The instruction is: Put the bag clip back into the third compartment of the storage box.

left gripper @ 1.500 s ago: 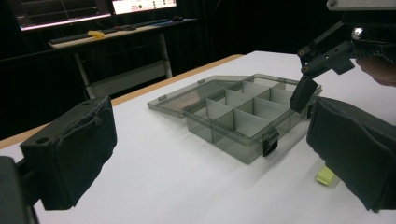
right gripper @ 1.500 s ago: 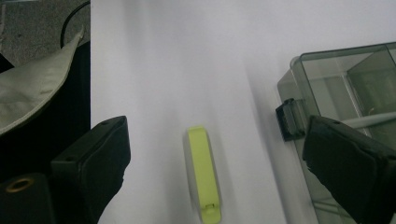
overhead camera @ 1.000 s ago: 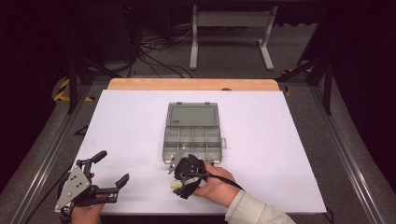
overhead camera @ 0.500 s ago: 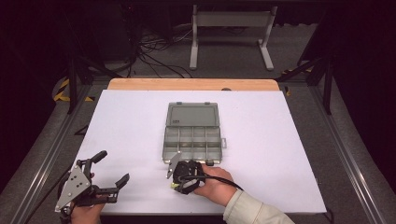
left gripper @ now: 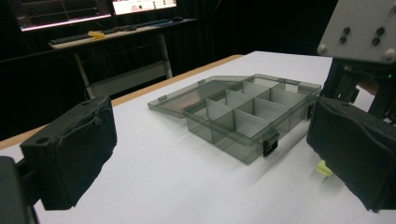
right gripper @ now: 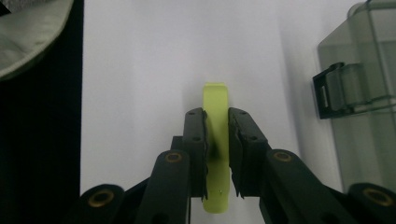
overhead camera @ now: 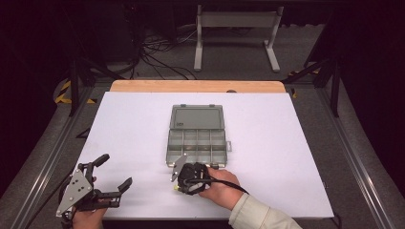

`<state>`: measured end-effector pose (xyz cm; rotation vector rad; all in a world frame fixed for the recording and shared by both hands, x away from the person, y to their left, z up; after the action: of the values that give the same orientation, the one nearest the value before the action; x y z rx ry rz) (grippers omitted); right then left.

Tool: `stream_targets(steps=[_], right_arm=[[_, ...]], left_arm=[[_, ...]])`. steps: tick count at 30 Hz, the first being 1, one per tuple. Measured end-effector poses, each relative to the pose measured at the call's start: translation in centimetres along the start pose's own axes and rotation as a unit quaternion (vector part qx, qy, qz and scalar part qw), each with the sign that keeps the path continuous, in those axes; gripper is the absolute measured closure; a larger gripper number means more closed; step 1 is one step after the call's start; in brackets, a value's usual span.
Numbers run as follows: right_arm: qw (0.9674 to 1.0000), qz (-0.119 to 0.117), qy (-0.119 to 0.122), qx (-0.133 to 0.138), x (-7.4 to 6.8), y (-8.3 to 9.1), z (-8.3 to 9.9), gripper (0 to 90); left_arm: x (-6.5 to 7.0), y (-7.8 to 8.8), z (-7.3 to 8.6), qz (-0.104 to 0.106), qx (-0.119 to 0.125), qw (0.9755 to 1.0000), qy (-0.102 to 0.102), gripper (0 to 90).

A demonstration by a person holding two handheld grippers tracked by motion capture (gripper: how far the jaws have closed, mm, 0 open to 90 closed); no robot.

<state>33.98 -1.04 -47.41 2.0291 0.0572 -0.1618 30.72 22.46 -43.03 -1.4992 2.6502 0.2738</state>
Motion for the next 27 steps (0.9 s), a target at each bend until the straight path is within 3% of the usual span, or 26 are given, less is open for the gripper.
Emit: stream_targets(steps=[11, 27], right_arm=[[0.999, 0.015, 0.019, 0.039, -0.3, 3.4, -1.0, 78.1], [0.9952, 0.035, 0.015, 0.09, 0.3, 7.3, -1.8, 78.1]], left_arm=[[0.0, 0.0, 0.0, 0.0, 0.0, 1.0, 0.001, 2.3], [0.0, -0.1, 0.0, 0.001, -0.002, 1.0, 0.001, 2.3]])
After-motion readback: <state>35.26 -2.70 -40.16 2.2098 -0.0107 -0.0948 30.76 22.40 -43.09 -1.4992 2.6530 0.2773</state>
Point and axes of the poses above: each handheld gripper's, and its own axes: y roughly backward along the jaws, z roughly out of its underside, x roughly to its right, the point moved 6 cm from there along -y, roughly forward along the jaws, and after that the axes turned 11 degrees about -z, right-handed, at the moved point
